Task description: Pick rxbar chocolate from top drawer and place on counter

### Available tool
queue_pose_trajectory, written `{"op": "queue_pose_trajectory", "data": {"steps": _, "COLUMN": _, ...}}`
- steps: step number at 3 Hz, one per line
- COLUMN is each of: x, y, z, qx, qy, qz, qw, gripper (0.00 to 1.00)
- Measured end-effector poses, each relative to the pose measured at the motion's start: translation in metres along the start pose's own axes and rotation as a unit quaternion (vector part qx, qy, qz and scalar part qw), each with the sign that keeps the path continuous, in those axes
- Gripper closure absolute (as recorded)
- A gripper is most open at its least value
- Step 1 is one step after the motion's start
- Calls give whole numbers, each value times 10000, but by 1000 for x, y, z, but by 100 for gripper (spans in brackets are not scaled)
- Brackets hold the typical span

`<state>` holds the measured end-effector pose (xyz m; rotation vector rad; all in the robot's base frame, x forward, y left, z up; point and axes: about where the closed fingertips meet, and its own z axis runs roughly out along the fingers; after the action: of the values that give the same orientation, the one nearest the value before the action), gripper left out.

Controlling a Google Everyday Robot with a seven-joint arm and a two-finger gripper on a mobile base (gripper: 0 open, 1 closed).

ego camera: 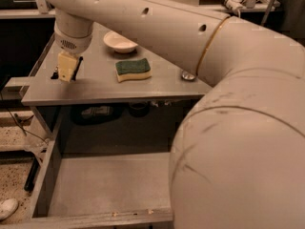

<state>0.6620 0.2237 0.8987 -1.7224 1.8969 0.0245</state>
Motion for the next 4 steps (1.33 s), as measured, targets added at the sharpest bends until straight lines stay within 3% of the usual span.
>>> {"op": "queue_pose_trajectory", "data": {"steps": 1, "x": -6, "y": -3, "z": 18, "qx": -142, "qy": -73, "qz": -80, "qw": 9998, "gripper": 100}}
{"op": "queue_pose_trajectory", "data": {"steps": 4, "x": -6, "y": -3, "z": 18, "qx": -145, "qy": -74, "qz": -84, "qw": 9998, "gripper": 34}}
